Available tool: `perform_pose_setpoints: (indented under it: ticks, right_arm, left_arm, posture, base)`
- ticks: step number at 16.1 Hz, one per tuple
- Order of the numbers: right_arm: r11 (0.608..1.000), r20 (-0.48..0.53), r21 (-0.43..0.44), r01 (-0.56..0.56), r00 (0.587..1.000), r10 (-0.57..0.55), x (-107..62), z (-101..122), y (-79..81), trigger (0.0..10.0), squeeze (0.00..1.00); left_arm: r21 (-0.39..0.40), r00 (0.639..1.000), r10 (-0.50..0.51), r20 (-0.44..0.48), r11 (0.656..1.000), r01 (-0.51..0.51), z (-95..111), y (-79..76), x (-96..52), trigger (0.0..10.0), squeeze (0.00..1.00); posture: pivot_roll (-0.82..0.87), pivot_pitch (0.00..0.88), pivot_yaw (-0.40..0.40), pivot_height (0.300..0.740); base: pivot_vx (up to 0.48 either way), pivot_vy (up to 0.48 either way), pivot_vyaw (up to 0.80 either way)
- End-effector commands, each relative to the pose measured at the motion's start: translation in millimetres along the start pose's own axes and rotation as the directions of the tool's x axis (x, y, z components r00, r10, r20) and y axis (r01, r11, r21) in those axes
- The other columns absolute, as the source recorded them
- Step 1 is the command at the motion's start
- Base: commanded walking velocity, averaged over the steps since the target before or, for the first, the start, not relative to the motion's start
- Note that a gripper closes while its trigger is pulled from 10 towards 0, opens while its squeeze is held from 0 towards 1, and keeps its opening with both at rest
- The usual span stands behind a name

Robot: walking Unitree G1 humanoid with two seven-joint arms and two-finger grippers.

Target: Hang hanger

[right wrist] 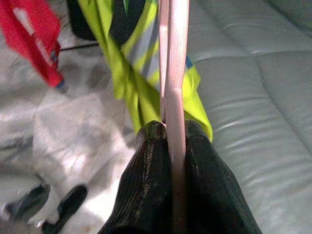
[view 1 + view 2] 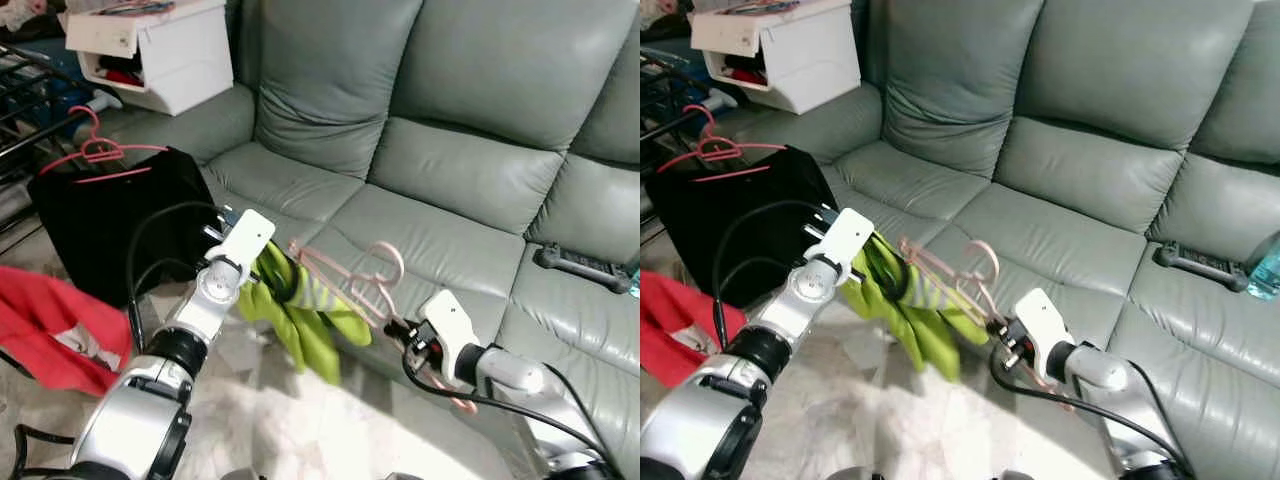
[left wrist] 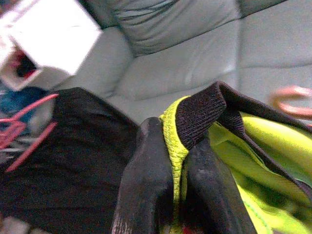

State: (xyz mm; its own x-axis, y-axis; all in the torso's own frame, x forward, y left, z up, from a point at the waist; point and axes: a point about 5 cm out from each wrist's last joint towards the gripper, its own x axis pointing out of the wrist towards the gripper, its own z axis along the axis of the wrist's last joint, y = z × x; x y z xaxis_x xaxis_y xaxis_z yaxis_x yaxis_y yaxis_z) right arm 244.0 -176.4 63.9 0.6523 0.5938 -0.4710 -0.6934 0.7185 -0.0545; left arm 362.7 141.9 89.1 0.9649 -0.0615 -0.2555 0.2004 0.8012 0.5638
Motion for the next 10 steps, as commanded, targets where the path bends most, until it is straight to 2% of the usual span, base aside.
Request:
perform_pose_setpoints:
  ticks: [1, 4, 5, 8, 10]
  right_arm:
    - [0.999, -0.005, -0.010, -0.042, 0.999, 0.042, -0.9, 4, 3.9, 10.0, 0.00]
    - [0.997, -0.017, -0.002, -0.082, 0.996, 0.082, -2.8, 5, 5.9, 10.0, 0.00]
    - [0.994, -0.008, -0.025, -0.109, 0.994, 0.109, -2.6, 8, 8.2, 10.0, 0.00]
    - [0.994, 0.095, -0.034, -0.104, 0.990, 0.107, 0.0, 26, 9.0, 10.0, 0.00]
    - [0.993, 0.091, -0.029, -0.115, 0.989, 0.117, 0.3, 26, 10.1, 10.0, 0.00]
  left_arm:
    - [0.020, 0.998, 0.069, 0.010, 0.997, -0.069, 3, 17.2, 3.4, 10.0, 0.00]
    - [0.014, 0.997, 0.080, 0.024, 0.997, -0.080, 7, 21.2, 5.3, 10.0, 0.00]
    - [0.015, 0.994, 0.089, 0.056, 0.996, -0.090, 12, 21.9, 5.9, 10.0, 0.00]
    - [0.020, 0.995, 0.088, 0.053, 0.996, -0.090, 11, 19.0, 6.7, 10.0, 0.00]
    - [0.013, 0.995, 0.081, 0.064, 0.997, -0.082, 13, 17.1, 6.6, 10.0, 0.00]
  posture:
    - [-0.09, 0.000, 0.060, 0.740]
    - [-0.09, 0.000, 0.059, 0.740]
    - [-0.09, 0.000, 0.058, 0.740]
    - [-0.09, 0.000, 0.059, 0.740]
    - [-0.09, 0.000, 0.059, 0.740]
  base:
    - [0.000, 0.000, 0.00]
    - [0.000, 0.000, 0.00]
    - [0.000, 0.000, 0.00]
    - [0.000, 0.000, 0.00]
    - [0.000, 0.000, 0.00]
